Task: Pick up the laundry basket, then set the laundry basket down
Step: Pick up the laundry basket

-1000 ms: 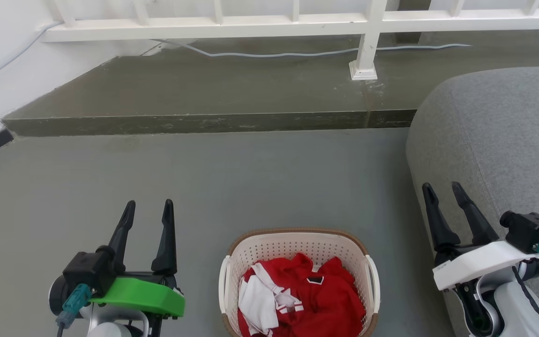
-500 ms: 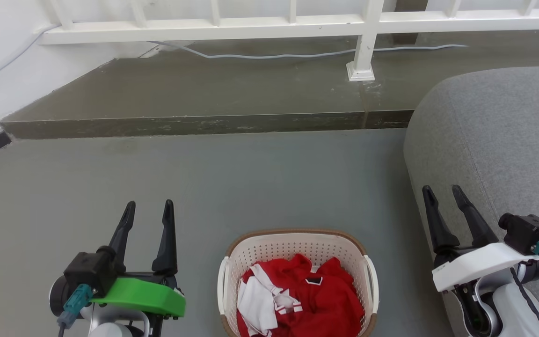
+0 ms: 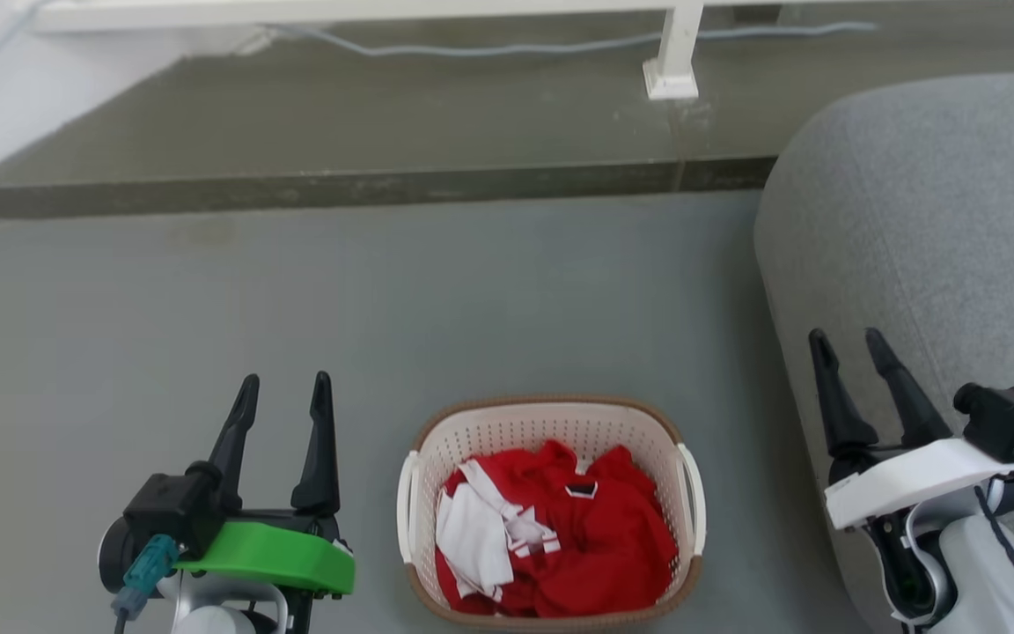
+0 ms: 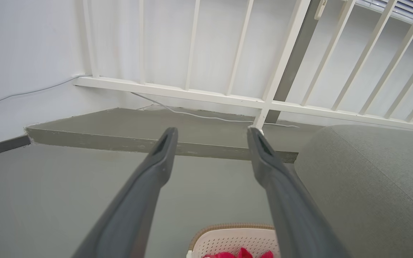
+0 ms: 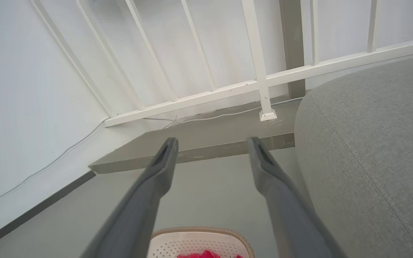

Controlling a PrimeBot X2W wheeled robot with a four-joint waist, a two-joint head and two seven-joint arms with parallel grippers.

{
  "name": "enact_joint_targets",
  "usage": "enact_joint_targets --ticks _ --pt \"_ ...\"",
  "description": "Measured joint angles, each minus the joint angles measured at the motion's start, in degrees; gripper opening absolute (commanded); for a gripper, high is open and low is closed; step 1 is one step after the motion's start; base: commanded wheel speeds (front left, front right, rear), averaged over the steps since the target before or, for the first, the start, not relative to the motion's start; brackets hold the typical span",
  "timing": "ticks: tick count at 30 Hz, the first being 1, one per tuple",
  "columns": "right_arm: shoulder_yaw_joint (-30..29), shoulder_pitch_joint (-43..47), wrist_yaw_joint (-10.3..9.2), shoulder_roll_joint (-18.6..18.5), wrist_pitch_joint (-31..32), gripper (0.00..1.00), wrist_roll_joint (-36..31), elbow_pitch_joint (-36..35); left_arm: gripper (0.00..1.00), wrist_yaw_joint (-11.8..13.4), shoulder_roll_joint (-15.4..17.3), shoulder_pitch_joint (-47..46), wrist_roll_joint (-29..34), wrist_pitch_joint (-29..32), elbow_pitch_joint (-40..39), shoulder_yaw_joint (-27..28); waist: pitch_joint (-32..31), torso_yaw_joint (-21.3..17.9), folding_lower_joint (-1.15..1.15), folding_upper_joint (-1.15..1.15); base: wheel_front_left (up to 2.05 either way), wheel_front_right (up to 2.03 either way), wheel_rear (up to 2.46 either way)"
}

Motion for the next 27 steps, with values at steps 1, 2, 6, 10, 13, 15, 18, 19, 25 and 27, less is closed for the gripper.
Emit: enact_joint_targets --ticks 1,2,6,10,13,15,18,19,25,27 --pt "-0.16 -0.15 0.0 -0.11 0.0 1.0 0.15 0.0 1.0 0.08 0.0 -0.02 -0.01 -0.01 -0.05 -0.15 0.54 -0.08 0.0 0.0 0.0 0.0 0.0" --pt "-0.3 -0.32 0.0 -0.26 0.0 1.0 0.18 0.0 1.0 0.16 0.0 -0.05 -0.13 -0.01 -0.14 -0.31 1.09 -0.17 0.0 0.0 0.0 0.0 0.0" --pt "-0.44 -1.64 0.0 -0.76 0.0 1.0 1.2 0.01 1.0 0.16 0.02 -0.57 -0.62 -0.01 0.27 -1.05 3.56 -0.46 0.0 0.0 0.0 0.0 0.0" --pt "-0.07 -3.11 0.0 -1.02 -0.01 1.0 1.92 0.37 1.0 0.22 0.03 -2.6 -0.6 -0.01 1.11 -1.79 6.27 -0.72 0.0 0.0 0.0 0.0 0.0" --pt "0.27 -4.22 0.0 -1.45 -0.01 1.0 2.7 1.22 1.0 0.49 0.03 -4.21 -0.6 -0.01 1.33 -2.25 8.41 -0.91 0.0 0.0 0.0 0.0 0.0" --pt "0.55 -4.9 0.0 -1.78 -0.01 1.0 3.07 1.98 1.0 0.64 0.04 -5.34 -0.6 -0.01 1.75 -2.85 9.89 -1.01 0.0 0.0 0.0 0.0 0.0" --pt "1.46 -5.96 0.0 -2.29 -0.01 1.0 3.52 3.79 1.0 0.64 0.04 -7.23 -0.6 -0.01 2.68 -3.57 12.14 -1.09 0.0 0.0 0.0 0.0 0.0" --pt "2.0 -6.3 0.0 -2.53 -0.01 1.0 3.79 4.6 1.0 0.64 0.04 -7.95 -0.6 -0.01 3.01 -3.85 12.92 -1.09 0.0 0.0 0.0 0.0 0.0" --pt "4.2 -8.99 0.0 -3.41 -0.08 1.0 5.32 9.12 1.0 0.65 0.02 -11.57 -0.58 -0.02 8.06 -5.47 17.52 -0.8 0.0 0.0 0.0 0.0 0.0" --pt "4.76 -9.56 0.0 -3.58 -0.08 1.0 5.53 9.87 1.0 0.65 0.03 -11.85 -0.58 -0.01 9.15 -5.7 18.29 -0.71 0.0 0.0 0.0 0.0 0.0"
